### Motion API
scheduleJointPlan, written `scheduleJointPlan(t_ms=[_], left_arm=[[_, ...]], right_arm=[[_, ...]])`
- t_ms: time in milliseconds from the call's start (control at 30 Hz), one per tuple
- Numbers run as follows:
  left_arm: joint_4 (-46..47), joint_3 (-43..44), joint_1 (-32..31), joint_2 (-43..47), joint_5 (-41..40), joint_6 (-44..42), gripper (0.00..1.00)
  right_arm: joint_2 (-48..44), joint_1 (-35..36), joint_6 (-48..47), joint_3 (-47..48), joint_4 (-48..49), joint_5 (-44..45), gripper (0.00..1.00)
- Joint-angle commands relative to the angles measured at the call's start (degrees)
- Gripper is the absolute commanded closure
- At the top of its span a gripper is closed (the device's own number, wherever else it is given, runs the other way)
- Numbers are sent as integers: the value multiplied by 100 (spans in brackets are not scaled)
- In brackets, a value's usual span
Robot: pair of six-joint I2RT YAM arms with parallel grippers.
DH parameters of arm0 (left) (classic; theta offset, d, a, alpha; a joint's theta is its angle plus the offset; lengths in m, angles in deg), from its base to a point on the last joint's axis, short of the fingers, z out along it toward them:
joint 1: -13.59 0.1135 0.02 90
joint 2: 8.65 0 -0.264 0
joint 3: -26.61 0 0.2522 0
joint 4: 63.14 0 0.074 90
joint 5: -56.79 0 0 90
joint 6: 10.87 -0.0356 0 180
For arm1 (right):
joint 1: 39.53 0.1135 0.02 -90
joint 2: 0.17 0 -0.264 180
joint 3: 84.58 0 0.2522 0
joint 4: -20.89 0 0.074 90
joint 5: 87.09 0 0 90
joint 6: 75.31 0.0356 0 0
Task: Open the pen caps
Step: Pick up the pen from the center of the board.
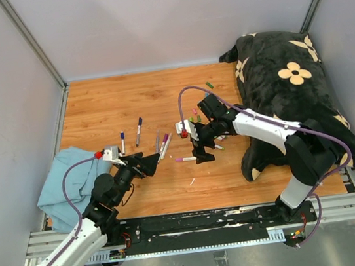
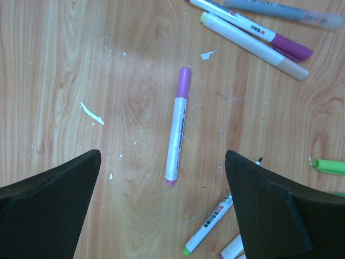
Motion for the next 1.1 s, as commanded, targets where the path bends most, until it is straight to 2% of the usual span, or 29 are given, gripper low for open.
scheduleJointPlan(t_ms=[0,800,933,1067], left_arm=[[-167,-20,-28,143,-246,-241,1],[-359,-81,-28,261,-322,-317,1],[-355,-83,-28,255,-329,-292,1],[-426,-83,-28,266,-337,-258,1]], right_arm=[[175,119,-165,236,-329,360,1],[552,268,-470,751,-675,855,3],[838,401,-140,998,-711,1185,12],[1187,524,159,1307,-850,1405,25]])
